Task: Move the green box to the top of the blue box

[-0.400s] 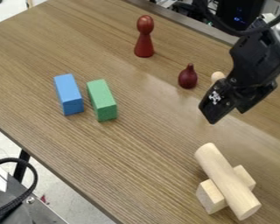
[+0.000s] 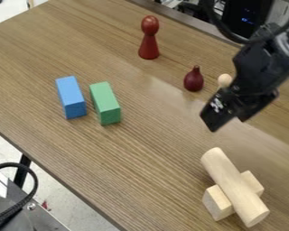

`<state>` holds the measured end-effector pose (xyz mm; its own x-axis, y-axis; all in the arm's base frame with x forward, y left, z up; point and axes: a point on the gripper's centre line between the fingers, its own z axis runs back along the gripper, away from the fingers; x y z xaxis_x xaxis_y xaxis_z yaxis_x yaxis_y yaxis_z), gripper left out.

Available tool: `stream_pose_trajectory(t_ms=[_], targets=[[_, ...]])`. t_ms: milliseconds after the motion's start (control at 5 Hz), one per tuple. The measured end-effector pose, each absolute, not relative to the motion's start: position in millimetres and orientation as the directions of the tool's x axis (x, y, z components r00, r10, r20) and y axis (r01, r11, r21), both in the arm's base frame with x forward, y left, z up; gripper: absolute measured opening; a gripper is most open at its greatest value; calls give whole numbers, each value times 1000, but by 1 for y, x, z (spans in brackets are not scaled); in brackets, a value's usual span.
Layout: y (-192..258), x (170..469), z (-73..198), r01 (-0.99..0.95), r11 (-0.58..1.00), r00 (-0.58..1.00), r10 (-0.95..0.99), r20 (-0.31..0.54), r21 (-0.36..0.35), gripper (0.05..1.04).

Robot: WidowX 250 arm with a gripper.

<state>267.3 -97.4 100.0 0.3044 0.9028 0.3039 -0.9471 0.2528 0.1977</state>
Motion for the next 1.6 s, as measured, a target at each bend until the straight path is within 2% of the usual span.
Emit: stream_pose_trajectory(t_ms=[400, 600, 800, 1000, 1200, 1400, 1600], targets=[[-48, 283, 97, -973, 128, 179, 945, 275, 194, 1001], [-30, 279, 89, -967, 123, 181, 949, 260, 223, 1001], [-15, 271, 70, -943, 213, 273, 934, 231, 254, 1001], [1, 266, 66, -919, 346, 386, 890, 244, 191, 1001], [20, 262, 66, -897, 432, 442, 863, 243, 96, 1001], [32, 261, 70, -902, 431, 425, 872, 244, 31, 1001], [40, 260, 75, -911, 412, 403, 882, 243, 16, 1001]])
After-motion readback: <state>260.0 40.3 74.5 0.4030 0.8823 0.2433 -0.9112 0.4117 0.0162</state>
